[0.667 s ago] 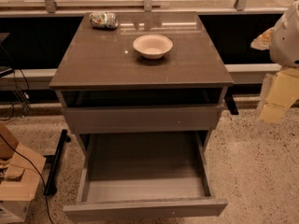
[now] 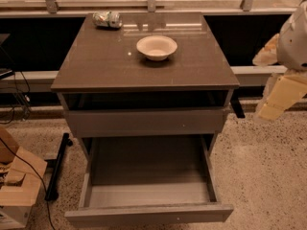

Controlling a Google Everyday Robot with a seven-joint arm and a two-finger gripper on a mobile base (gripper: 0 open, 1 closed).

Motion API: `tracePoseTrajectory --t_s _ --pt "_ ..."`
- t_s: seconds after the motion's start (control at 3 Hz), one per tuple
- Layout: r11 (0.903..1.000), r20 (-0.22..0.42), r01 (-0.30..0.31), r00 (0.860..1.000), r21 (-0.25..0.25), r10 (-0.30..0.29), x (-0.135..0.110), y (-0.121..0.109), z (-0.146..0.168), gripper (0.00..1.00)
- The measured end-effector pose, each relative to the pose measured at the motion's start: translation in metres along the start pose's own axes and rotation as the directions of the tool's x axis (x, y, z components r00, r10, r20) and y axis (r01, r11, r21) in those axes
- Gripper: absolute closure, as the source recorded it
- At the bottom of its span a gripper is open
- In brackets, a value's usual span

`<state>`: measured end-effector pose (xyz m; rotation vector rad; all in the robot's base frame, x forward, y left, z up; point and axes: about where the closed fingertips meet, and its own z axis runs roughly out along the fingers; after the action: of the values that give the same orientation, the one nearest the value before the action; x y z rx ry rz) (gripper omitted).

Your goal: Close middle drawer

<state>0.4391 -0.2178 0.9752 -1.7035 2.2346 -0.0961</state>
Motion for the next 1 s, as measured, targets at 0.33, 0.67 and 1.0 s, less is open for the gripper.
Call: tracePoseTrajectory --t_s 0.33,0.67,1.0 --pt "0.9959 0.078 -0.089 0.993 -0.015 0.09 -0.002 -0.006 0.018 0.5" --pt "0.9821 0.136 -0.149 0.977 -0.115 0.165 0.015 -0.006 0.074 0.73" --pt "0.9816 0.137 -0.144 0.977 -0.126 0.161 0.013 -0.004 0.079 1.0"
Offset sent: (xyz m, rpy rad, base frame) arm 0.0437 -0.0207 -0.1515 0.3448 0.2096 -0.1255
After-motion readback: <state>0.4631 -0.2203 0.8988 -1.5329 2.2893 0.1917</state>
